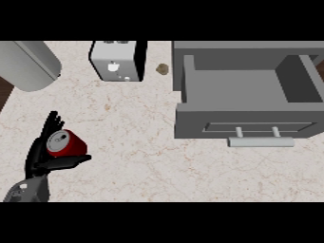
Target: Pick up the can, place it into the drawer and close the drawer
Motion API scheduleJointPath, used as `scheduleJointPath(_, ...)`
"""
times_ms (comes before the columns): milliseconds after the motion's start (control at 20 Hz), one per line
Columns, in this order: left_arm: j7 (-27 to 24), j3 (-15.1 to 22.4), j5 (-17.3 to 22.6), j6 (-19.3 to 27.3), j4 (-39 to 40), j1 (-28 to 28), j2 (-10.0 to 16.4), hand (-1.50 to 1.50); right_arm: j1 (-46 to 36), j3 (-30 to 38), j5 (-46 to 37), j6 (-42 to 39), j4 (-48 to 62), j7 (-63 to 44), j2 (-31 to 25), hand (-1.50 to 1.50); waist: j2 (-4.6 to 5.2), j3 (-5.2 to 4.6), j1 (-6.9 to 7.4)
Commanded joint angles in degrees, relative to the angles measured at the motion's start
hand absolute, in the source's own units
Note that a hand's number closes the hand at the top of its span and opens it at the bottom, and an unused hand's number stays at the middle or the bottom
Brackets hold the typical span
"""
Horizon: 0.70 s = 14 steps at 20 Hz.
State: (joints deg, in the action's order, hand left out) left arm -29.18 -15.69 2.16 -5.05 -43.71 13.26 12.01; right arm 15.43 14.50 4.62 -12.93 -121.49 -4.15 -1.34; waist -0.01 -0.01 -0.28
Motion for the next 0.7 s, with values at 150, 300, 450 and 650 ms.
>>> scheduleJointPath(150, -2.07, 1.47, 0.43, -0.47, 3.40, 3.51, -1.57, 1.50, -2.15, -0.95, -1.02, 1.34, -1.28, -2.15, -0.13, -1.50, 0.03, 0.00, -0.01)
scheduleJointPath(300, -3.50, 0.81, 1.29, -1.79, 3.53, 4.36, -0.71, 1.50, 4.97, 2.78, 4.48, -2.65, -5.35, -0.85, -0.80, -1.50, -0.02, 0.00, -0.34)
scheduleJointPath(450, 2.70, 1.32, 3.93, -3.55, -2.76, 2.87, -0.81, 1.50, -1.78, -1.72, -0.60, 1.43, -2.97, -4.32, 0.84, -1.50, -0.02, 0.01, 0.17)
scheduleJointPath(650, 4.58, 4.05, 3.38, -1.40, -7.70, 1.45, -3.74, 1.50, 0.32, 1.98, 1.98, -0.44, -1.87, -0.38, 0.08, -1.50, -0.05, 0.03, 0.12)
